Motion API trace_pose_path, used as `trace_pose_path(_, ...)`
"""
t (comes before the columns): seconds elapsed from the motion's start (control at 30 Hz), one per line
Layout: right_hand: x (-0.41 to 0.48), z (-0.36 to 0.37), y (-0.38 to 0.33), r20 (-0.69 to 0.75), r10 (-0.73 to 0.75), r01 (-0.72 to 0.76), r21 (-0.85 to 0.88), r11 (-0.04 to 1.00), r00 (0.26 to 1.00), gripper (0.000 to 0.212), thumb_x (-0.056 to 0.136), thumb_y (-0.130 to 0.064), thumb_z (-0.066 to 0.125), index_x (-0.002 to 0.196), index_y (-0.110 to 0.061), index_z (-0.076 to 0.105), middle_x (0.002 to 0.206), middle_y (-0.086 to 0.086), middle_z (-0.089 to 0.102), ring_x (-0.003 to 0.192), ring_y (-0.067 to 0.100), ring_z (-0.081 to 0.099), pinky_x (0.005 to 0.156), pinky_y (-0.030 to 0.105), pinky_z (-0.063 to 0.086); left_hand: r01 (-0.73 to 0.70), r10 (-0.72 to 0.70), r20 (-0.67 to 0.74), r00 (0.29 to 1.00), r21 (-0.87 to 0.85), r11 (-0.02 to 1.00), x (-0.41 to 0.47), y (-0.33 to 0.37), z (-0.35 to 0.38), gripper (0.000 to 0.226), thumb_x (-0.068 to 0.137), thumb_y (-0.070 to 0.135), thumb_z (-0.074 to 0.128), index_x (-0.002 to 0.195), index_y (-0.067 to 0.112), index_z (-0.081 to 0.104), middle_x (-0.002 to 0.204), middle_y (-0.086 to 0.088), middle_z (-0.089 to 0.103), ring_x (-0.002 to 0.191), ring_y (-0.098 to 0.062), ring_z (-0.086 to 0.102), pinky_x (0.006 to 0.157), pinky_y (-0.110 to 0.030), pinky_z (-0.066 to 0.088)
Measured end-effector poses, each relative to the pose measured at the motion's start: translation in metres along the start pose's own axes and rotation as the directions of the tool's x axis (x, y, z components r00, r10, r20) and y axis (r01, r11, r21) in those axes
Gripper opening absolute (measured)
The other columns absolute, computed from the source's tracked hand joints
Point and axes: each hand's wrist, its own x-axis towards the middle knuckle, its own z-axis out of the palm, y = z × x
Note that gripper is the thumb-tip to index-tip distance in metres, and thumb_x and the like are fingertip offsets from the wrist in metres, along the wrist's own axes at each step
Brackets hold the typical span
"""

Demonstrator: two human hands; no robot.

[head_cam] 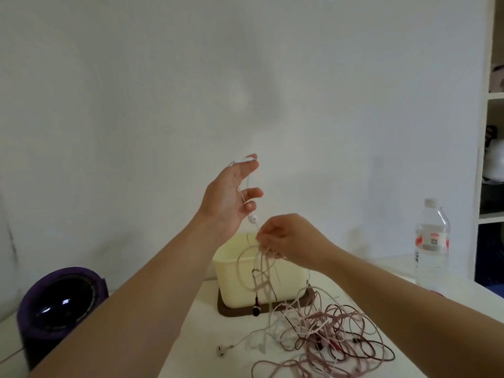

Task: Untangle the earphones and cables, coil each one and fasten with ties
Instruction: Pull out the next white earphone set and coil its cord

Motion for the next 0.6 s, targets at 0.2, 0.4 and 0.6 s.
trace_pose_path(0.2, 0.005, -0.032, 0.009, -0.063, 0.002, -0.028, -0.403, 0.915, 0.998, 0.021, 0.084, -0.005, 0.052, 0.084, -0.021, 0.064, 0.076, -0.013, 0.057, 0.078, 0.011, 0.061, 0.06, 0.008, 0.043, -0.062, 0.024, -0.204, 0.979, -0.181, 0.982, 0.001, -0.001, -0.014, 0.03, 0.091, 0.025, 0.057, 0.121, 0.021, 0.061, 0.125, 0.004, 0.058, 0.063, -0.015, 0.056, 0.056, -0.025, 0.045)
trace_pose_path(0.4, 0.0, -0.035, 0.007, 0.013, 0.129, -0.128, -0.065, 0.99, 0.992, 0.011, 0.086, -0.008, 0.061, 0.083, -0.015, 0.068, 0.079, -0.002, 0.069, 0.069, 0.01, 0.066, 0.066, 0.017, 0.054, -0.006, -0.037, -0.202, 0.979, -0.206, 0.978, 0.0, 0.001, -0.013, 0.029, 0.092, 0.021, 0.056, 0.121, 0.018, 0.06, 0.124, 0.002, 0.058, 0.07, -0.019, 0.059, 0.064, -0.029, 0.054)
trace_pose_path(0.6, -0.007, -0.003, -0.011, 0.22, 0.145, -0.125, -0.101, 0.987, 0.965, 0.034, 0.082, -0.04, 0.069, 0.09, -0.008, 0.07, 0.082, 0.003, 0.073, 0.074, 0.013, 0.07, 0.072, 0.026, 0.058, -0.002, -0.035, -0.17, 0.985, -0.214, 0.977, -0.003, 0.002, 0.002, 0.029, 0.094, 0.021, 0.053, 0.123, 0.018, 0.057, 0.124, 0.001, 0.057, 0.075, -0.02, 0.06, 0.068, -0.031, 0.055)
